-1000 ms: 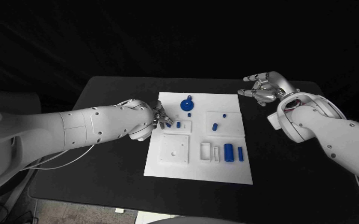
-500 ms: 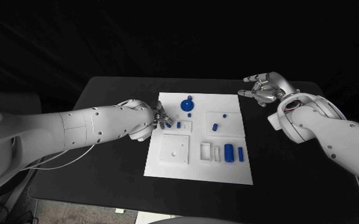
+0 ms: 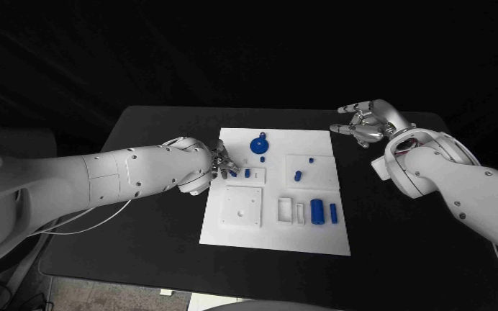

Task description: Assemble the parts on the task board

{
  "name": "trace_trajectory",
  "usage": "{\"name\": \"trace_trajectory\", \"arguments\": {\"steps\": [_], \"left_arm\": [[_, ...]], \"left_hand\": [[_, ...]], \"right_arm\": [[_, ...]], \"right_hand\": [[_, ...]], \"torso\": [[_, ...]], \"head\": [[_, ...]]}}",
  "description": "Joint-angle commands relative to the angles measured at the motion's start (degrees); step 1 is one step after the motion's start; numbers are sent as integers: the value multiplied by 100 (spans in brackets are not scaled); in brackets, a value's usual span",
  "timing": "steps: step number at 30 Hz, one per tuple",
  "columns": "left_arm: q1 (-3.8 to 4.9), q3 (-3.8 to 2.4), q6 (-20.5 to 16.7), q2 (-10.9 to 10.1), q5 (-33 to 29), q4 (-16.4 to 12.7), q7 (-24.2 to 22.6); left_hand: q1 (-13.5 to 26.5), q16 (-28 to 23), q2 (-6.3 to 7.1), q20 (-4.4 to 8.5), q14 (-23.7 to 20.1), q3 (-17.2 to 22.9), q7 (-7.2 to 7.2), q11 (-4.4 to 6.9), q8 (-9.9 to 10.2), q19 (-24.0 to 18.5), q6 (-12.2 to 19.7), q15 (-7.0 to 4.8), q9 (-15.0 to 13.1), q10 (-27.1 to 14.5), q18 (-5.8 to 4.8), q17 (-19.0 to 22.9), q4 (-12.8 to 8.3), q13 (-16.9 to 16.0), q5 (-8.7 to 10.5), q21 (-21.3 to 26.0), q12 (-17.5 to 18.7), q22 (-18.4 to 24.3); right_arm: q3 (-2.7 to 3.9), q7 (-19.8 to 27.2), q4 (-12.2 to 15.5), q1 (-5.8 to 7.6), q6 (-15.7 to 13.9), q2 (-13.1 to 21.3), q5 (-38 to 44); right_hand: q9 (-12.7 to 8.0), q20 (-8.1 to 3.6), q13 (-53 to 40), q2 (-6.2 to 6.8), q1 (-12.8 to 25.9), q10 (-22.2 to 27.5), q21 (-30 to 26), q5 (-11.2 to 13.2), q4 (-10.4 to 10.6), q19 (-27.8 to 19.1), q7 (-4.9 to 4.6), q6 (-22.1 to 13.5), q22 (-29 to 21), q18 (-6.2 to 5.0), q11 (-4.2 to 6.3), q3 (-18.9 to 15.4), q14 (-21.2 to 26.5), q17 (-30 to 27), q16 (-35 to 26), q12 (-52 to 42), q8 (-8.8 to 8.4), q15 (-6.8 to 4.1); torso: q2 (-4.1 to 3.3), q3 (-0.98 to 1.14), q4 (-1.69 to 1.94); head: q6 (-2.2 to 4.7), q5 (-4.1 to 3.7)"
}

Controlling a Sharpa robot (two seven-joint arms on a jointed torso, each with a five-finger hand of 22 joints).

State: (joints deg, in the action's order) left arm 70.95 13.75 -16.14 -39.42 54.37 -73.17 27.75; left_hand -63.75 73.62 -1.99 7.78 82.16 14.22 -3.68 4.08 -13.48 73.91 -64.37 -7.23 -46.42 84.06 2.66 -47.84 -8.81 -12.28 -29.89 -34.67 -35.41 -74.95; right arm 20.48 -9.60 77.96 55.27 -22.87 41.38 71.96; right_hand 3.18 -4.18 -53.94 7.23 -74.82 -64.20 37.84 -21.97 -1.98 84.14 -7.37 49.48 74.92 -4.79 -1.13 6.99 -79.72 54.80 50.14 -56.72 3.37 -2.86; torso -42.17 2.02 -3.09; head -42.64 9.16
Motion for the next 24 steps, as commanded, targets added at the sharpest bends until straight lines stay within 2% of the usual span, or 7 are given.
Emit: {"name": "trace_trajectory", "arguments": {"steps": [1,7,18,24], "left_arm": [[-20,13,202,16,7,-7,36],[-20,13,232,20,8,-10,16],[-22,13,202,34,42,5,-40],[-22,13,213,56,66,22,-50]], "left_hand": [[28,28,9,-31,25,-25,542,38,-10,8,-559,-7,-226,282,58,5,45,58,3,15,-57,-98],[-3,75,55,-54,29,-49,555,40,-29,7,-593,2,-326,284,77,-37,50,272,4,0,-147,-97],[-20,101,57,-55,35,-58,562,45,-31,6,-604,3,-370,283,74,-39,64,333,48,-23,-202,-101],[-26,111,68,-60,36,-71,562,44,-25,3,-609,4,-375,283,77,-41,70,348,73,-30,-213,-100]], "right_arm": [[2,50,1,-5,58,0,6],[2,53,-7,-15,59,-7,1],[2,61,-11,-41,54,-27,-7],[2,62,-9,-46,54,-26,-9]], "right_hand": [[8,9,6,-38,28,28,-3,-40,-4,37,-4,31,462,-93,6,-22,9,4,-6,19,-11,-20],[8,9,6,-39,33,26,-10,-41,-1,36,-3,23,461,-93,7,-20,9,2,-8,19,-12,-20],[7,9,6,-39,35,25,-13,-42,0,36,-3,19,460,-93,7,-19,10,1,-10,18,-13,-20],[8,9,8,-38,44,27,-16,-51,10,37,-4,16,460,-94,7,-19,9,0,-11,21,-12,-21]], "torso": [[-2,-2,1],[0,0,4],[3,3,-12],[2,1,4]], "head": [[-9,-4],[-15,-4],[-18,-18],[-17,-34]]}}
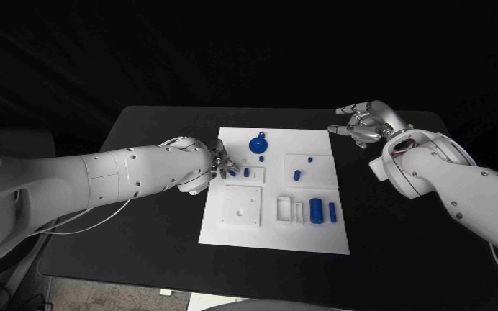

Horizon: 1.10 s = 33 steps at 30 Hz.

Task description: Assemble the parts on the task board

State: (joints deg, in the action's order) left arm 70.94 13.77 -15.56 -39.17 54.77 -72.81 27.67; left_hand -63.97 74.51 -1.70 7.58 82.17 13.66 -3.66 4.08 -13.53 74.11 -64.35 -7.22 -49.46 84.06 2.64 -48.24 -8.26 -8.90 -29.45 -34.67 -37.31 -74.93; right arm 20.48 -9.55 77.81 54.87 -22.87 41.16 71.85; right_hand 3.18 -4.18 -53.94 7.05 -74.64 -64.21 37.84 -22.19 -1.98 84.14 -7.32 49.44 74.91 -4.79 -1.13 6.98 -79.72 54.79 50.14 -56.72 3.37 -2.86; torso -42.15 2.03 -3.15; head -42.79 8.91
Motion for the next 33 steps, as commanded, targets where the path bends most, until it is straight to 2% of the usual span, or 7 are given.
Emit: {"name": "trace_trajectory", "arguments": {"steps": [1,13,20,30,33], "left_arm": [[-21,11,157,33,29,-12,-44],[-21,10,202,54,39,39,-76],[-21,10,237,67,40,58,-77],[-21,10,237,80,40,87,-82],[-21,10,234,83,40,95,-84]], "left_hand": [[-3,22,39,-40,36,-15,560,44,-20,-17,-611,4,-72,282,79,0,15,10,29,-30,-23,-102],[55,44,155,-37,33,-99,579,49,0,-21,-634,-1,-83,282,76,0,103,53,-1,-43,-52,-100],[82,52,239,-34,33,-144,589,53,18,-23,-645,-4,-83,283,71,2,165,73,-1,-43,-62,-98],[57,53,345,-28,28,-211,600,57,52,-20,-664,-8,-82,282,64,30,336,103,26,-34,-72,-96],[30,54,388,-21,25,-252,606,59,57,-18,-672,-11,-92,282,55,38,444,109,58,-29,-71,-97]], "right_arm": [[2,57,7,-6,54,-4,2],[2,59,13,-7,54,1,-6],[2,59,12,-7,55,1,-7],[2,61,7,-7,55,-1,-9],[2,63,4,-7,54,-2,-9]], "right_hand": [[8,9,8,-20,26,27,-16,-29,10,37,-8,20,461,-94,8,-18,9,2,-11,21,-12,-20],[7,9,9,-14,31,28,-24,-30,18,37,-8,12,460,-94,6,-25,9,0,-13,21,-13,-20],[7,9,9,-14,31,28,-24,-30,18,37,-8,12,460,-94,6,-25,9,0,-13,21,-13,-20],[7,9,9,-14,31,28,-24,-30,18,37,-8,12,460,-94,6,-25,9,0,-13,21,-13,-20],[7,9,9,-14,31,28,-24,-30,18,37,-8,12,460,-94,6,-25,9,0,-13,21,-13,-20]], "torso": [[1,1,11],[-1,5,-2],[-3,3,5],[0,0,10],[0,-3,11]], "head": [[-2,-9],[-17,-16],[-27,-29],[-28,-33],[-31,-33]]}}
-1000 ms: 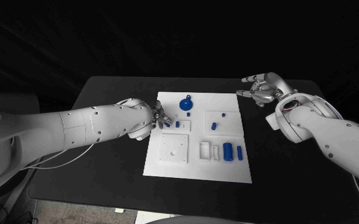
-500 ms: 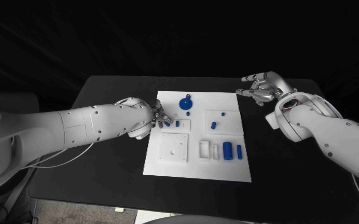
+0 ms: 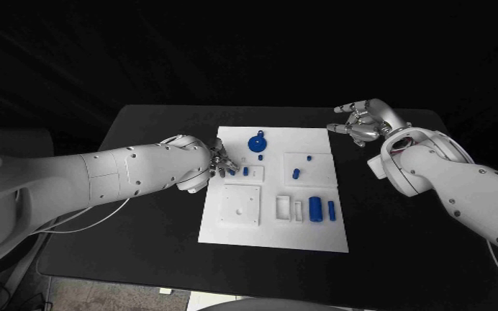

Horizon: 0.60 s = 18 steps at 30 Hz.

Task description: Assemble the parts on the task board

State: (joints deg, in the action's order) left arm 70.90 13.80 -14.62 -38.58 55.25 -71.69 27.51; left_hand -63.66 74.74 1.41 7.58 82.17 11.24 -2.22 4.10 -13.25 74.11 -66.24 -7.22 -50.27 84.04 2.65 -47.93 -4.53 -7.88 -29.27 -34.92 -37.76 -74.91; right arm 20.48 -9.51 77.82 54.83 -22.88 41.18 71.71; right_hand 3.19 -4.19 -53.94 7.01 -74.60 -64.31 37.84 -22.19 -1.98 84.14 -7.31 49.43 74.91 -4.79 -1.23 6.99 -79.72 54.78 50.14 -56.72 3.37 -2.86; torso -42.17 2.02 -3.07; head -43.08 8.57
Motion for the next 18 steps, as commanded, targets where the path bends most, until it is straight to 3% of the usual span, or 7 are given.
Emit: {"name": "trace_trajectory", "arguments": {"steps": [1,14,18], "left_arm": [[-17,7,140,25,-9,-13,-69],[-17,7,181,33,-18,22,-82],[-17,7,197,35,-22,29,-79]], "left_hand": [[2,31,85,-21,24,-17,462,58,30,-17,-482,-12,-10,285,54,8,80,8,47,-4,-27,-99],[-93,9,277,-16,20,-146,478,62,57,-15,-512,-21,0,288,53,40,469,22,131,33,-18,-97],[-122,7,312,-12,20,-187,478,62,56,-11,-521,-20,-4,284,44,40,578,23,256,38,-14,-98]], "right_arm": [[2,59,2,-4,54,-4,4],[2,62,-9,-4,53,-3,-1],[2,62,-12,-4,55,-3,-3]], "right_hand": [[7,9,9,-10,26,38,-24,-30,18,37,-9,14,460,-94,16,-25,10,1,-13,21,-13,-20],[7,11,17,-7,30,44,-30,-31,38,36,-10,-1,460,-94,15,-43,14,-8,-24,28,-13,-19],[7,11,17,-7,30,44,-30,-31,38,36,-10,-1,460,-94,15,-43,14,-8,-24,28,-13,-19]], "torso": [[1,-3,2],[3,-6,3],[1,-3,2]], "head": [[-7,1],[-5,-6],[-7,-6]]}}
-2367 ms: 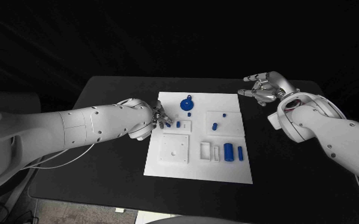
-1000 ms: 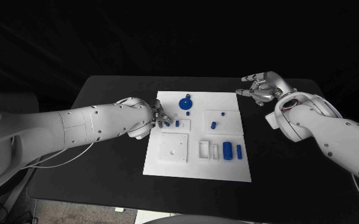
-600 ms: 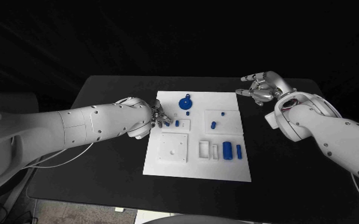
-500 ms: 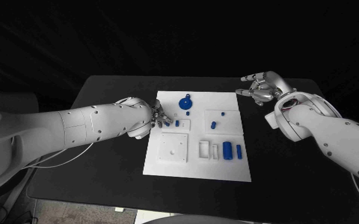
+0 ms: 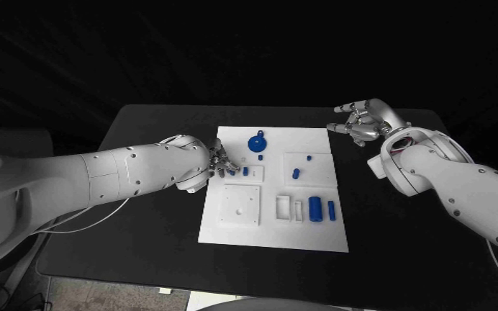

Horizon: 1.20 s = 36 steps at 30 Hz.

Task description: Assemble the parts on the task board

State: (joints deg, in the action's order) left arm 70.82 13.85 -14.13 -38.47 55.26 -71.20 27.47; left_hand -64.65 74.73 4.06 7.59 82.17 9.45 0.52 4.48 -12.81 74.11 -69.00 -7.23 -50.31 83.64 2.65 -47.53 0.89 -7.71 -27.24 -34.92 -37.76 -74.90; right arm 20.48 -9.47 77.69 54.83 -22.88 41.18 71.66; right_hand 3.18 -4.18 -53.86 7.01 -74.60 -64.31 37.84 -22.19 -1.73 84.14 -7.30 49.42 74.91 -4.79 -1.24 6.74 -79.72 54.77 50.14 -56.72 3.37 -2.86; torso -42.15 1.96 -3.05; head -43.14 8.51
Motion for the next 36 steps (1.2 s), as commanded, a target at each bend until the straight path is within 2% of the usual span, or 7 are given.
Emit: {"name": "trace_trajectory", "arguments": {"steps": [1,4,11,23,26,36], "left_arm": [[-9,2,153,25,-25,-19,-75],[-9,2,166,26,-29,-15,-71],[-9,2,173,27,-34,0,-65],[-10,2,159,32,-33,21,-59],[-10,2,148,33,-30,25,-51],[-10,2,198,40,39,75,-15]], "left_hand": [[-27,6,51,-11,19,-27,204,23,9,-10,-251,-20,-3,324,42,1,68,5,157,38,-14,-100],[-51,6,84,-8,20,-73,206,24,8,-10,-261,-21,-6,324,38,-2,178,1,271,43,-17,-99],[-99,11,161,0,21,-107,209,26,3,-7,-275,-20,-25,326,26,-11,387,-7,337,45,-23,-99],[-130,11,202,3,19,-110,207,25,3,-6,-284,-25,-38,324,24,-13,501,-6,369,47,-23,-100],[-184,13,74,-12,22,-109,203,22,12,-9,-261,-18,-42,322,35,-15,322,-4,347,45,-23,-101],[-173,13,-111,-60,25,-63,190,16,26,-20,-232,-2,-28,323,80,-6,-66,-6,327,39,-14,-103]], "right_arm": [[2,59,0,-4,55,-3,2],[2,60,-1,-4,56,-4,1],[2,62,-4,-4,59,-2,-3],[2,62,-5,-4,62,-3,-6],[2,61,-6,-4,63,-2,-6],[2,61,-12,-5,70,-3,-9]], "right_hand": [[7,11,9,-7,30,44,-30,-31,14,36,-11,0,460,-93,15,-18,14,-7,-24,28,-13,-19],[7,11,9,-7,30,44,-30,-31,14,36,-11,0,460,-93,15,-18,14,-7,-24,28,-13,-19],[7,11,4,-3,30,37,-19,-32,26,38,-10,-1,463,-92,16,-32,9,1,-13,20,-13,-19],[7,11,4,-3,30,37,-19,-32,26,38,-10,-1,463,-92,16,-32,9,1,-13,20,-13,-19],[7,11,4,-3,30,37,-19,-32,26,38,-10,-1,463,-92,16,-32,9,1,-13,20,-13,-19],[7,11,-2,-7,27,30,-3,-39,45,41,-10,1,466,-91,16,-45,4,8,-2,13,-12,-19]], "torso": [[0,4,-1],[1,5,-2],[0,1,-1],[0,0,2],[1,3,-1],[-2,2,-1]], "head": [[-4,0],[-5,-2],[-8,-4],[-3,-6],[0,-7],[-4,-10]]}}
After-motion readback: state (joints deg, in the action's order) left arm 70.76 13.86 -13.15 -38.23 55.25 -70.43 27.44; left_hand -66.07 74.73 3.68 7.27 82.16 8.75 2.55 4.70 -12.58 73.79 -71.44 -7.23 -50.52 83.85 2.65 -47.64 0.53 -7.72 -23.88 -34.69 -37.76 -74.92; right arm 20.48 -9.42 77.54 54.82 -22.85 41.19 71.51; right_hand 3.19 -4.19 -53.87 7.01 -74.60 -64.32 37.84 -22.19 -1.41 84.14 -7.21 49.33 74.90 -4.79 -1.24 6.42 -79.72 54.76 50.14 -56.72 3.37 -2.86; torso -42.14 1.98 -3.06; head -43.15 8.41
